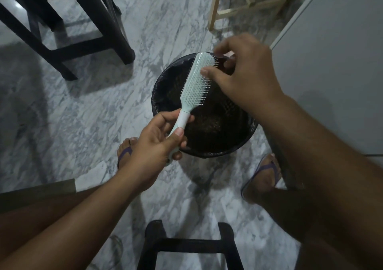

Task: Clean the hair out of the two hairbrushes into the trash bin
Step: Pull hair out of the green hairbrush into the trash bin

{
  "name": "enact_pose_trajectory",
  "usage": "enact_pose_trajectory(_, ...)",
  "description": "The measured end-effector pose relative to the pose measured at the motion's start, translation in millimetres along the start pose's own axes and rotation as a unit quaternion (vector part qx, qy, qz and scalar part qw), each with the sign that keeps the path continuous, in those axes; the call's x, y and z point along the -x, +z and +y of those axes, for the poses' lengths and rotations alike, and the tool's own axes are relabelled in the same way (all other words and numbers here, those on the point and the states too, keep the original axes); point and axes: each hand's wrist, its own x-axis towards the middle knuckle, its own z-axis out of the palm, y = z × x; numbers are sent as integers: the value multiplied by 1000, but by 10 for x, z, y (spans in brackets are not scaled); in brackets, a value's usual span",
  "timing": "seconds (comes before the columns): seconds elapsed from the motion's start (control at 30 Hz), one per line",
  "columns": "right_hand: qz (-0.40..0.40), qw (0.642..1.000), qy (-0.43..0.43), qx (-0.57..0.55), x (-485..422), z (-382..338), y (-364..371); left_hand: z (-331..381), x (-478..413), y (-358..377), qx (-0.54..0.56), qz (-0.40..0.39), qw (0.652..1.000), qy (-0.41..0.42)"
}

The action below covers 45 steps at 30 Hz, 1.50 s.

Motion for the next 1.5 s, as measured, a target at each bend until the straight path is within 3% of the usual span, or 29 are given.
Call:
enact_pose_trajectory(0.1, -80, 996, -24, -42, -19, -44, -46, -18, 27, 36, 12, -3, 1000, -4)
enact_pose_trajectory(0.17, -122, 992, -20, -9, -11, -51, -20, -39, 48, 34, 7, -6, 1000, -6)
enact_pose_trajectory(0.33, -55, 998, -44, 4, 15, -52, 65, -17, 49, 14, -1, 1, 1000, 3)
enact_pose_trajectory(0.5, 48, 990, -31, -127, -99, -32, -163, 46, 36, 81, 47, 14, 999, -16)
enact_pose_trajectory(0.63, -105, 991, -78, -37, 63, -119, -132, 94, 8, 101, 57, 16, 998, -21)
enact_pose_trajectory(0.73, -156, 983, -87, 39, 187, -157, 34, 75, 5, 128, 39, 35, 998, -29)
enact_pose_trajectory(0.87, -156, 981, -84, 77, 195, -164, 95, 75, 20, 137, -38, 48, 998, -6)
enact_pose_trajectory(1.03, -100, 990, -80, 54, 246, -174, 55, 143, 1, 109, -41, 41, 998, 5)
enact_pose_trajectory(1.2, -130, 989, -56, 46, 226, -194, 102, 106, 24, 104, -40, 22, 999, -17)
enact_pose_trajectory(1.3, -141, 989, -21, 27, 146, -190, 63, 98, 21, 100, -26, 19, 999, -23)
enact_pose_trajectory(1.4, -139, 990, -30, -4, 105, -206, 14, 119, 6, 113, 53, 6, 998, -41)
enact_pose_trajectory(1.5, -91, 982, 45, -160, 45, -189, -115, 129, -15, 127, 119, -6, 991, -53)
